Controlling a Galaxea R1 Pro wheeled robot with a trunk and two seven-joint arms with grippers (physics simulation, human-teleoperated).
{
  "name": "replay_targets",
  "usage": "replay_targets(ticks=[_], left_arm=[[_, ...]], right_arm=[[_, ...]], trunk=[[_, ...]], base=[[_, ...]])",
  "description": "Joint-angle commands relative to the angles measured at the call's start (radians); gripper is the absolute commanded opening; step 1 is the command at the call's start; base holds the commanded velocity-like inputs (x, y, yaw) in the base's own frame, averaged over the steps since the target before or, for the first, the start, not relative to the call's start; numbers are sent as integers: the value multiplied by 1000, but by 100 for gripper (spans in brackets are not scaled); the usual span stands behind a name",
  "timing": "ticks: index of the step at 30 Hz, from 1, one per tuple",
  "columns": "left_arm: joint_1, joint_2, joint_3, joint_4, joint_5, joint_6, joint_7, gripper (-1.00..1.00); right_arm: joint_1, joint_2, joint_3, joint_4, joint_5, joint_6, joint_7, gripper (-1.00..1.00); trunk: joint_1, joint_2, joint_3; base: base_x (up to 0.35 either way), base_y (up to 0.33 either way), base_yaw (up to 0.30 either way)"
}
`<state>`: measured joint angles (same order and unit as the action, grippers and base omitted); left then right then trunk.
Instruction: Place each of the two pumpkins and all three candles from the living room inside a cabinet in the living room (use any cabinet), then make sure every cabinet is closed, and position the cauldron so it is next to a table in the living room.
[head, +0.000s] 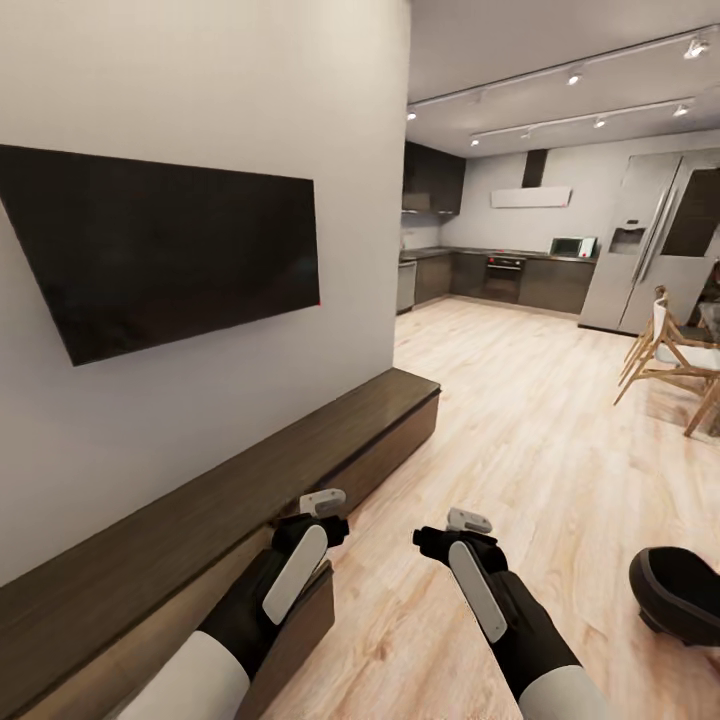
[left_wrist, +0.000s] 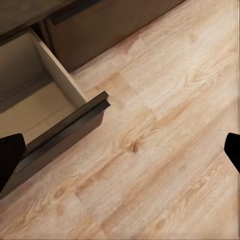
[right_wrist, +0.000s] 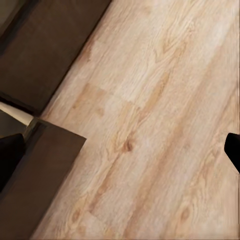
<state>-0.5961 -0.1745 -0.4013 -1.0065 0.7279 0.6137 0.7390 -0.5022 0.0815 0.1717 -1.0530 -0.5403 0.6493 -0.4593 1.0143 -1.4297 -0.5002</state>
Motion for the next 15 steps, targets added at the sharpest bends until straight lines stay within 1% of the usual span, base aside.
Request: replay_targets(ticks=[1,15], left_arm=[[-1,0,-1,-1,8,2,9,100],[-1,0,-1,0,8,1,8,100]], right_arm=[[-1,0,1,-1,-10,1,-10,100],[-1,0,-3,1,-10,-2,-10,100]], trunk=[[0,-1,-1],[0,-1,0]], base=[[-8,-6,-269],[-1,-1,-276]])
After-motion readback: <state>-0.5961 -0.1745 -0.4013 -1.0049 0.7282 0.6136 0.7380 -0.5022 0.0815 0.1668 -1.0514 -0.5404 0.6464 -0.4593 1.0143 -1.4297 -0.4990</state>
